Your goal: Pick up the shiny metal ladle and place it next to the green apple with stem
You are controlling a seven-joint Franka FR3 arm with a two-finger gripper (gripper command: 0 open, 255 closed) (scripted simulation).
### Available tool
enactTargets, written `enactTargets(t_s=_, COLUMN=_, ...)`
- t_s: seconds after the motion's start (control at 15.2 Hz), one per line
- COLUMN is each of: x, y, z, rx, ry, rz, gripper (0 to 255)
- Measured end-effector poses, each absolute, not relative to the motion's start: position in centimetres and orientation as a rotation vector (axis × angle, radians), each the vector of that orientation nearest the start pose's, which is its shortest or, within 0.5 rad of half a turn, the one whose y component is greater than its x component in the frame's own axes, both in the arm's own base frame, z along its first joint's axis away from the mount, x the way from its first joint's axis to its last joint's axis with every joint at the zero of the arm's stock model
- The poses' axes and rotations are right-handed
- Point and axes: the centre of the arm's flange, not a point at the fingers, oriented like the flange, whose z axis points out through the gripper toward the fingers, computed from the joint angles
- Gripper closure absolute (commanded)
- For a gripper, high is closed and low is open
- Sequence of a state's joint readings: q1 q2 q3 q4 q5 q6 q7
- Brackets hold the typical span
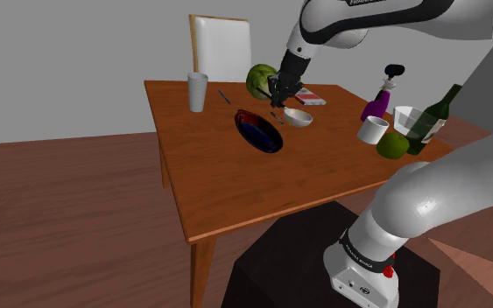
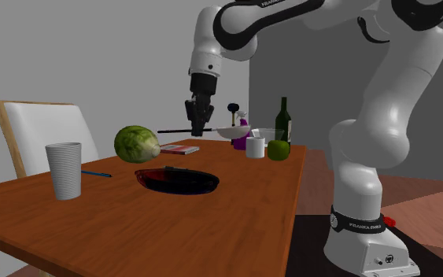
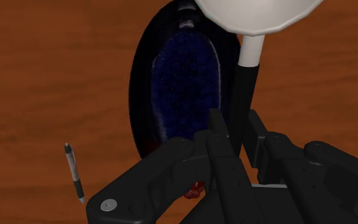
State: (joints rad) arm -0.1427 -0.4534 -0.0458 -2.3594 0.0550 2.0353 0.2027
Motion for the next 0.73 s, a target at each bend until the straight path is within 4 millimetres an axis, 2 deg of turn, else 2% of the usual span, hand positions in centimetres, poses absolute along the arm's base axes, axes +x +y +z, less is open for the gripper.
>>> enactTargets(t_s=0.46, x=40.2, y=-16.5, z=50.8, rx=-2.999, ry=0.622, rz=-0.197, gripper=255)
enactTargets(t_s=0.73, x=39.0, y=-21.8, z=51.3, rx=-2.999, ry=0.622, rz=-0.197, gripper=255)
